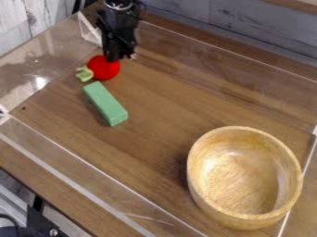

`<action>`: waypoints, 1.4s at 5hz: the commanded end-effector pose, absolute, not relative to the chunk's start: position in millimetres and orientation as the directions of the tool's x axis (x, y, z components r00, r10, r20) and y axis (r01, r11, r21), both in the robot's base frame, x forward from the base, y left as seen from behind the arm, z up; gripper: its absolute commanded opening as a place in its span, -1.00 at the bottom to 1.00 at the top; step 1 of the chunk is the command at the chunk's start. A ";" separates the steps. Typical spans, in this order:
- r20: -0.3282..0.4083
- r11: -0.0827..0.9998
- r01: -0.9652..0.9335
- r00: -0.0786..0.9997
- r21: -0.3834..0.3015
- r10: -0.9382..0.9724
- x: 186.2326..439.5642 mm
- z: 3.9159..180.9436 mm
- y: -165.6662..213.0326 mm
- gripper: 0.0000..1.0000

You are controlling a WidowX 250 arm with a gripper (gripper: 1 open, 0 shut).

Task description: Move the red object to the left side of the table

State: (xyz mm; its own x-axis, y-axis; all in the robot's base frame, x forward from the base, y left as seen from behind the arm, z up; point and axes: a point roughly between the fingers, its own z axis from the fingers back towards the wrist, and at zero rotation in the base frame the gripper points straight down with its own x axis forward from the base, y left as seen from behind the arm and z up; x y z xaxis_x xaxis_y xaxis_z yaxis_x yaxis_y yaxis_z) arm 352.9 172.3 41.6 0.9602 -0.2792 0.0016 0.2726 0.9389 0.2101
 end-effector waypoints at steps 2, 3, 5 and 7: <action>0.065 0.966 0.185 0.978 0.182 -0.200 370.2 38.9 204.6 -1.00; 0.071 0.970 0.187 0.977 0.154 -0.199 367.0 39.4 199.9 1.00; 0.094 0.987 0.119 0.987 0.105 -0.129 371.1 49.2 198.8 1.00; 0.129 0.989 0.123 0.983 0.076 -0.132 370.4 60.2 181.3 1.00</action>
State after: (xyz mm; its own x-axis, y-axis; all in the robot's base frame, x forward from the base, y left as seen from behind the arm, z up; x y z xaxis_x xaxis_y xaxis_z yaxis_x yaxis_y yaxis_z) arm 361.9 178.0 24.7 0.9907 -0.1253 0.0526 0.1243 0.9920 0.0207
